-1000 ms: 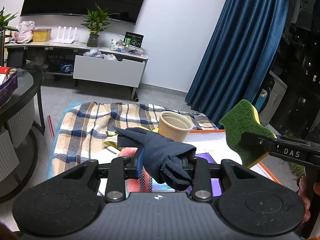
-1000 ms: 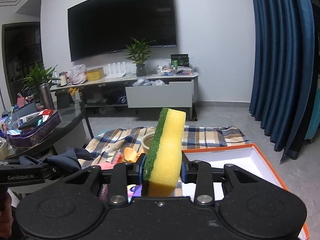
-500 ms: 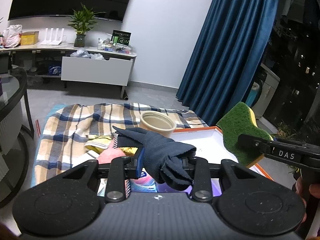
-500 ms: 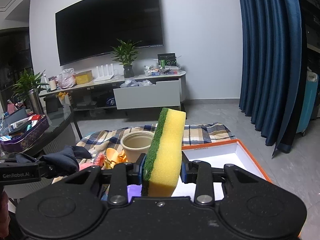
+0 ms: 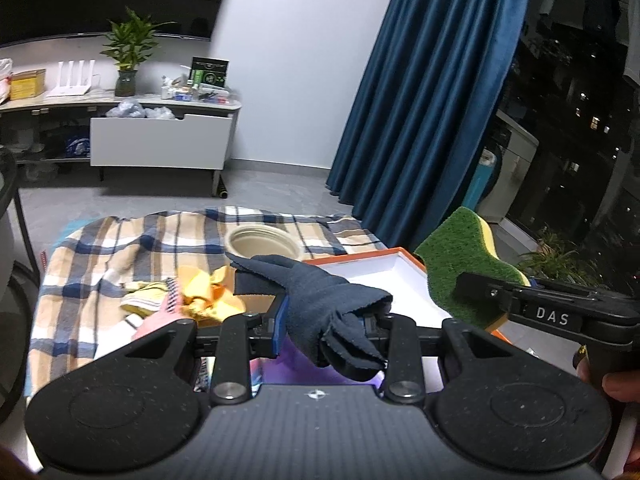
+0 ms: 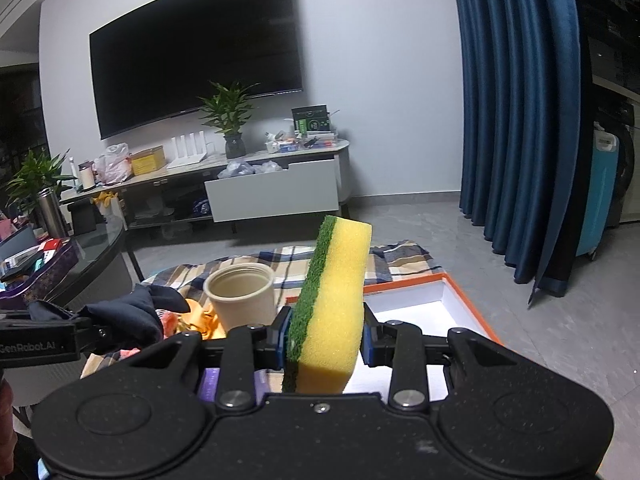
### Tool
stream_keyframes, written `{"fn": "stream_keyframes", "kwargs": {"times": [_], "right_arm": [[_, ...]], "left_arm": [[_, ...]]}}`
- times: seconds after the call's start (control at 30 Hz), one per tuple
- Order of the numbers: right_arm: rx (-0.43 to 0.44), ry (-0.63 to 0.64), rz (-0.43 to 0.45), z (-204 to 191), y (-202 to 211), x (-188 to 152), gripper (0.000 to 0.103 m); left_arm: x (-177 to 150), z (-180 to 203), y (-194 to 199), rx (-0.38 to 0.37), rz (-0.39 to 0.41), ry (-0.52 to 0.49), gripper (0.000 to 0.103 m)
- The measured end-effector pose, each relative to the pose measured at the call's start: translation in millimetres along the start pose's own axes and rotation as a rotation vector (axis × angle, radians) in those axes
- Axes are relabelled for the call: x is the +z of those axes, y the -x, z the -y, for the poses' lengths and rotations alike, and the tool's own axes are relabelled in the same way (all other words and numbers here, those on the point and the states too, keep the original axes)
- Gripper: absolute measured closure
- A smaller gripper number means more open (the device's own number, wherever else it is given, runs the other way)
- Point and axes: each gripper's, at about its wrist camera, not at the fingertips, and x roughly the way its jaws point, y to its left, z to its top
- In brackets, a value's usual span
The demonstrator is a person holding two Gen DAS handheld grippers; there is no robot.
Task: Organize soft objects
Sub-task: 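Carry the glove and sponge in both grippers over the open white box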
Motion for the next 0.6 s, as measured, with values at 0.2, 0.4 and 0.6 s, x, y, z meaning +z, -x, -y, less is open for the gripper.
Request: {"fn": "stream_keyframes", "kwargs": {"times": [0.2,0.4,0.6], "right_arm": [[-0.02,-0.022,-0.002,15.9,-1.0,-0.6,0.063],[-0.036,-0.036,-0.004,29.0,-1.8,0.1,0.063],[-0.049,-0.051,-0.009,40.1,-4.1,-0.8,0.062]], "left_arm": [[3.4,14.9,-13.1,-0.028,-0.015,-0.033,0.069],[6.0,28.6,-26.4,-0.051,-0.028,-0.059,0.069],[5.6,38.1,-37.4,-0.058,-0.047,-0.079,0.069]]}}
